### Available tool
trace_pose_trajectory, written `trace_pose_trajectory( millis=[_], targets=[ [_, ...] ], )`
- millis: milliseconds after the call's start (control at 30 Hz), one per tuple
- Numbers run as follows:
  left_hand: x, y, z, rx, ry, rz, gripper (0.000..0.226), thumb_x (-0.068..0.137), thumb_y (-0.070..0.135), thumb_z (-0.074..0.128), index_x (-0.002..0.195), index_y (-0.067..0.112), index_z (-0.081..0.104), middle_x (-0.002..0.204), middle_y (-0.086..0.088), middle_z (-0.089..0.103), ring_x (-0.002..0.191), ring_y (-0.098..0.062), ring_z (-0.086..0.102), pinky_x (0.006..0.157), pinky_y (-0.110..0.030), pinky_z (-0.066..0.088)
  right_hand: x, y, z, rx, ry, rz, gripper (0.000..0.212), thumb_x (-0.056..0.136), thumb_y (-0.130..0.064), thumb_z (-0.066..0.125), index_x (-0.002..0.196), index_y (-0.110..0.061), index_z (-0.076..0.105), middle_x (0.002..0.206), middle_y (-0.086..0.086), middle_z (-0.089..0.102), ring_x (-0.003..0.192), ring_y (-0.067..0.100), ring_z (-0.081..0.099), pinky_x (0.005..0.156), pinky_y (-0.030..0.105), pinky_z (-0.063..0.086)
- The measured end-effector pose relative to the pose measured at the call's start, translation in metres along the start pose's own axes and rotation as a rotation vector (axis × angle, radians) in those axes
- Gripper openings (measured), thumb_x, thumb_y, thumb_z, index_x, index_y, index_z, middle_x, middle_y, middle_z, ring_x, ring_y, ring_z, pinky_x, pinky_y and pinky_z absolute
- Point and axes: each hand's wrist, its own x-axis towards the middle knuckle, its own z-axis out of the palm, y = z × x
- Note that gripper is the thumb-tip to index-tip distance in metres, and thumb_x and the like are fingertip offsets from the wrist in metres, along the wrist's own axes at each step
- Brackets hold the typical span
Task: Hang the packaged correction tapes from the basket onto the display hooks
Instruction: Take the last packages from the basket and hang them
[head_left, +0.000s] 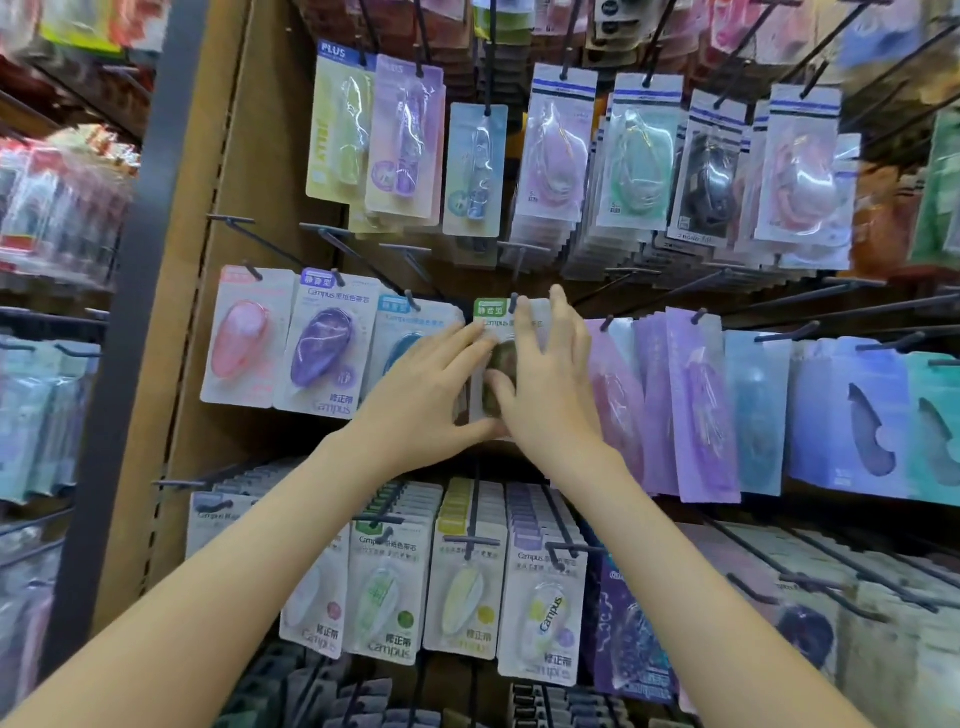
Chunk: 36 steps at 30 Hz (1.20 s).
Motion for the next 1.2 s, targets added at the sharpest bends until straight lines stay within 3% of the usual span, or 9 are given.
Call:
trace_pose_trajectory(
  millis=[167,267,333,533,733,867,967,1100,1200],
  targets=[
    [-0.018,-0.004,-0.007,-0.048,0.069,-0.026,0.067,0.086,0.048,0.052,0.144,0.017,0.040,0.153,-0.008,0.033,0.144,-0.021,0.022,0.116,-0.031,0.013,-0.006,0.000,0.017,0.081,0.032,-0.028,0.072,0.098,-0.031,0.047,0.154,-0.012,0.005,0.161,0.010,-0.009,0.147,0.025,-0.013,0.117,0.033,-0.008],
    [-0.039,-0.001,-0.023,-0.321,0.149,-0.165,0.056,0.090,0.036,0.060,0.141,0.027,0.039,0.150,0.004,0.035,0.140,-0.005,0.026,0.113,-0.012,0.018,-0.017,-0.016,0.018,0.210,0.175,-0.050,0.073,0.092,-0.028,0.051,0.153,-0.011,0.015,0.160,0.015,0.008,0.148,0.030,0.002,0.118,0.041,0.005],
    [-0.057,-0.001,-0.036,-0.336,0.208,-0.173,0.053,0.090,0.035,0.057,0.140,0.027,0.040,0.145,0.009,0.040,0.136,0.002,0.030,0.108,-0.005,0.019,-0.028,-0.034,0.015,0.344,0.251,-0.093,0.071,0.089,-0.024,0.052,0.152,-0.012,0.021,0.157,0.016,0.019,0.146,0.030,0.012,0.116,0.039,0.011],
    [-0.146,-0.018,-0.074,-0.149,0.243,-0.239,0.048,0.091,0.031,0.050,0.138,0.024,0.043,0.134,0.012,0.046,0.126,-0.006,0.046,0.105,-0.018,0.036,-0.065,-0.124,0.032,0.549,0.178,-0.251,0.058,0.088,-0.023,0.048,0.144,-0.009,0.041,0.142,0.014,0.046,0.132,0.028,0.039,0.108,0.040,0.032],
    [-0.317,-0.066,-0.128,-0.076,0.154,-0.652,0.046,0.090,0.028,0.055,0.135,0.020,0.046,0.126,0.009,0.055,0.112,-0.001,0.053,0.095,-0.017,0.043,-0.138,-0.269,0.102,0.828,-0.216,-0.369,0.047,0.094,-0.017,0.052,0.139,-0.008,0.045,0.129,0.009,0.053,0.120,0.025,0.048,0.099,0.038,0.042],
    [-0.464,-0.100,-0.166,-0.007,0.041,-1.024,0.049,0.087,0.036,0.053,0.132,0.019,0.049,0.122,0.004,0.058,0.106,-0.011,0.058,0.093,-0.032,0.049,-0.217,-0.383,0.173,0.921,-0.563,-0.405,0.045,0.096,-0.017,0.050,0.139,-0.007,0.044,0.129,0.012,0.052,0.123,0.028,0.045,0.101,0.035,0.036],
    [-0.583,-0.114,-0.182,0.005,0.028,-1.344,0.060,0.080,0.042,0.051,0.129,0.006,0.052,0.117,-0.006,0.059,0.099,-0.019,0.060,0.087,-0.026,0.046,-0.294,-0.461,0.229,0.934,-0.825,-0.438,0.042,0.094,-0.015,0.051,0.135,-0.006,0.047,0.125,0.015,0.053,0.120,0.032,0.048,0.098,0.041,0.038],
    [-0.736,-0.111,-0.173,0.006,-0.076,-1.700,0.042,0.091,0.011,0.058,0.132,0.003,0.050,0.123,-0.012,0.057,0.099,-0.017,0.056,0.086,-0.018,0.038,-0.422,-0.539,0.305,0.849,-1.087,-0.517,0.038,0.087,-0.016,0.049,0.122,-0.003,0.057,0.113,0.018,0.060,0.109,0.037,0.057,0.094,0.044,0.038],
    [-0.843,-0.096,-0.134,-0.030,-0.137,-1.908,0.044,0.089,0.028,0.050,0.131,0.015,0.050,0.121,-0.008,0.058,0.101,-0.021,0.059,0.091,-0.034,0.047,-0.535,-0.560,0.358,0.863,-1.274,-0.470,0.034,0.082,-0.008,0.054,0.113,0.001,0.061,0.108,0.022,0.063,0.104,0.040,0.060,0.091,0.045,0.049]
  ],
)
